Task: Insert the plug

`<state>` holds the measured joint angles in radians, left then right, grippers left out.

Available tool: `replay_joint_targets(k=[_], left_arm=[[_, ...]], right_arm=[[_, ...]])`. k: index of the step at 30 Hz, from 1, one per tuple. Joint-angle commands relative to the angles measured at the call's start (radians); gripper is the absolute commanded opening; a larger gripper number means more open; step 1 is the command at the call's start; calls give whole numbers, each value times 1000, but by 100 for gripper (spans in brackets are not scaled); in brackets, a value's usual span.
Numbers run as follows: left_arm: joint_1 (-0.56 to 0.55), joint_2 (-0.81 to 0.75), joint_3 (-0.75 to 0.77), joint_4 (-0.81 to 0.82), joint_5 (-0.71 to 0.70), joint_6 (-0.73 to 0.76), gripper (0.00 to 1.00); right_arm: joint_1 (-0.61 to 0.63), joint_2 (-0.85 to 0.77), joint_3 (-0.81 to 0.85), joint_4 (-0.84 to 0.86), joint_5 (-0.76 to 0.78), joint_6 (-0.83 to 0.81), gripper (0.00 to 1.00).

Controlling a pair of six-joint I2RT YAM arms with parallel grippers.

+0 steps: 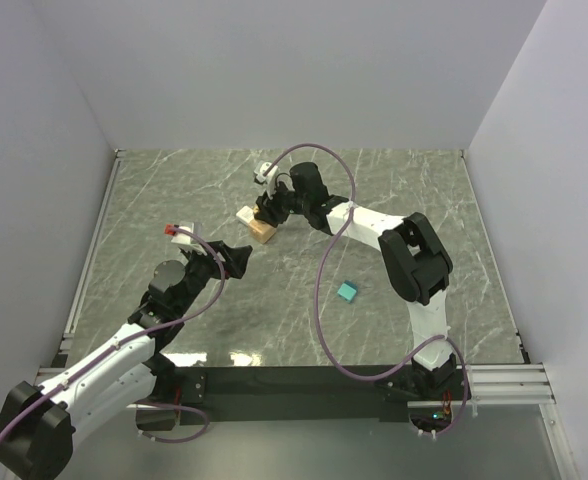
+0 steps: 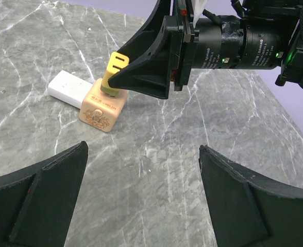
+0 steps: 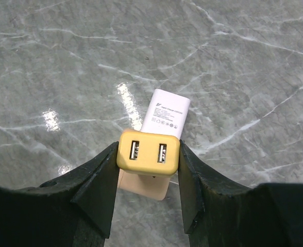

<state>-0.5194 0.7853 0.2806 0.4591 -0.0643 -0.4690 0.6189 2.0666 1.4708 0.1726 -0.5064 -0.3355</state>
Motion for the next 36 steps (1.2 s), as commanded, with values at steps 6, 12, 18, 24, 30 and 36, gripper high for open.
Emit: replay_joint_targets(k=[6, 12, 18, 24, 30, 36], left_arm=[[6, 12, -6, 47, 27, -16, 94], [5, 3, -9, 41, 27, -16, 95], [6, 2, -6, 39, 26, -13, 94], [6, 19, -4, 46, 31, -14, 94], [5, 26, -1, 50, 37, -14, 94], [5, 22, -3, 44, 37, -14, 94]], right_arm=[[-2, -42, -10, 59, -6, 49, 0], [-2, -11, 31, 36, 32, 49, 0], [-2, -3, 42, 44, 42, 52, 0], [-4, 0, 45, 50, 17, 70, 0], [-2, -3, 34, 64, 6, 90, 0], [-2, 15, 68, 47, 8, 99, 0]])
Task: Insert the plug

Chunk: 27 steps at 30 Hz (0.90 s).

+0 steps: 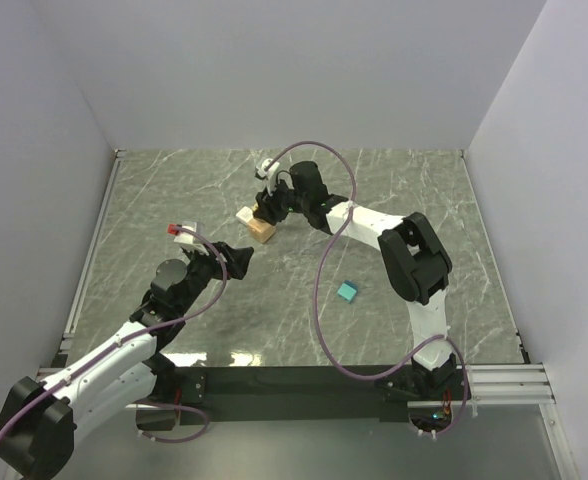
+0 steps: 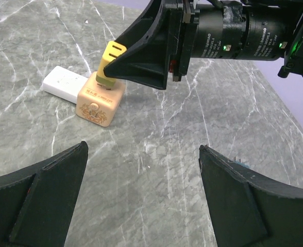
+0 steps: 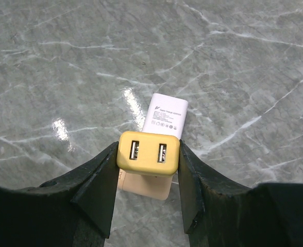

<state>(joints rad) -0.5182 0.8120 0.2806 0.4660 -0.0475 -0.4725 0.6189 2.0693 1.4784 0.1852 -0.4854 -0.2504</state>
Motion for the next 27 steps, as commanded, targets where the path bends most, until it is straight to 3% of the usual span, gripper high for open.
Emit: replay_joint_targets(k=[1, 27], left_arm=[[4, -7, -3, 36, 18, -12, 94], [4, -48, -20, 26, 17, -15, 94]], right_arm=[[-2, 14, 66, 31, -12, 13, 0], [-2, 41, 112, -85, 16, 23, 0]])
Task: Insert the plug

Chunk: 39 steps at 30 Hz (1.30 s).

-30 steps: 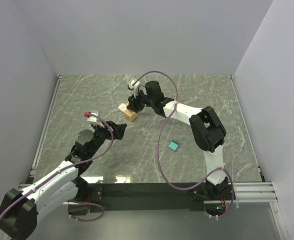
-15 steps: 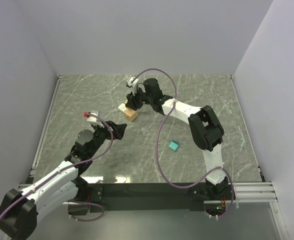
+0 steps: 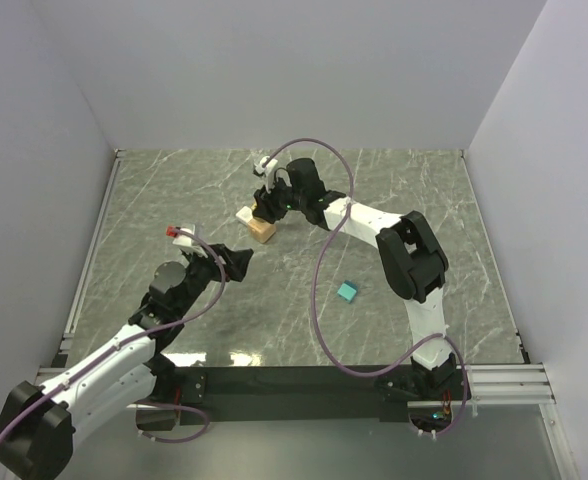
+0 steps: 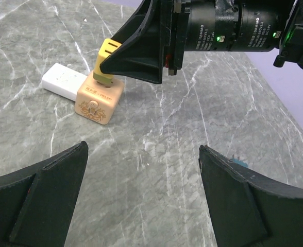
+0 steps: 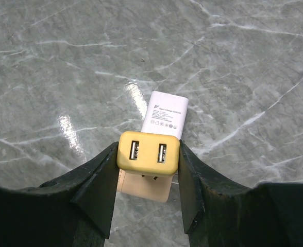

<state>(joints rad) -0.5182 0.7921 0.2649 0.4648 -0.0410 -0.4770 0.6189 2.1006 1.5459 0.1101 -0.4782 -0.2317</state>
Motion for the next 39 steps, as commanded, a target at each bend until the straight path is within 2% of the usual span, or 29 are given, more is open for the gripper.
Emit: replay_joint_targets(k=[1, 17, 30, 39], left_arm=[[4, -33, -6, 26, 7, -11, 94], [4, -51, -7, 18, 18, -9, 94], [6, -60, -10, 18, 18, -8, 94], [4, -71, -13, 18, 21, -8, 94]], right_arm=[[-2, 13, 46, -13, 7, 5, 0], [10, 52, 121, -75, 9, -4, 0], [13, 27, 88, -168, 30, -1, 0], [28, -14, 26, -187, 67, 72, 0]])
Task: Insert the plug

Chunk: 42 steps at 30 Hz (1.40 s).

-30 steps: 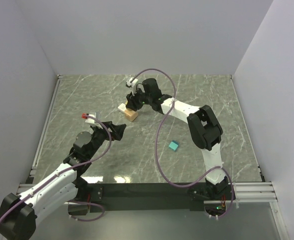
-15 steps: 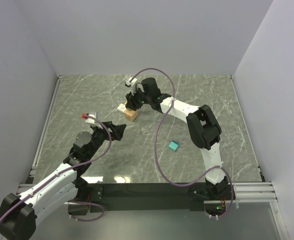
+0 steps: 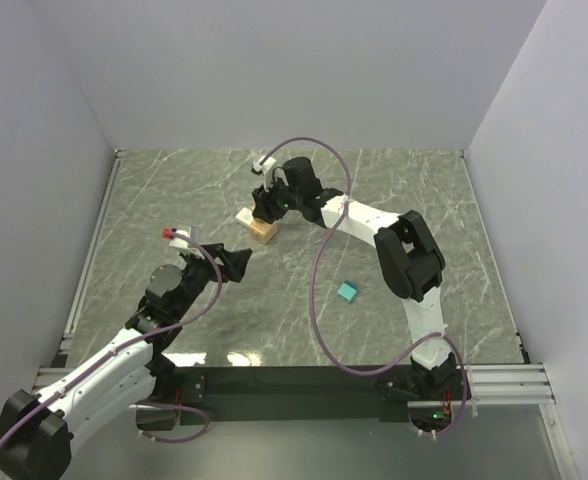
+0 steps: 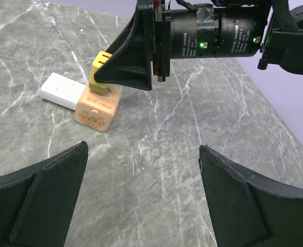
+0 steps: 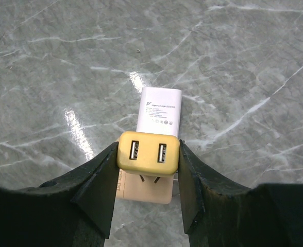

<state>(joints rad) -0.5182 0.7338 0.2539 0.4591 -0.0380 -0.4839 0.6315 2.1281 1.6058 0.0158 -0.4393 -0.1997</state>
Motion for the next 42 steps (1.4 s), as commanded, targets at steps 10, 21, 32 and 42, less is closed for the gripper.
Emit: replay_joint_targets(k=[10, 21, 32, 42], left_arm=[[4, 7, -2, 35, 24, -7, 94], [4, 15, -4, 36, 16, -8, 94], [4, 16, -2, 30, 10, -7, 94], [6, 10, -2, 18, -2, -2, 94]], right_arm=[[48, -141, -219, 8, 143, 164, 0], [125, -255, -486, 212, 336, 198, 0], [168, -310, -665, 355, 430, 249, 0], [211, -301, -730, 392, 513, 243, 0]])
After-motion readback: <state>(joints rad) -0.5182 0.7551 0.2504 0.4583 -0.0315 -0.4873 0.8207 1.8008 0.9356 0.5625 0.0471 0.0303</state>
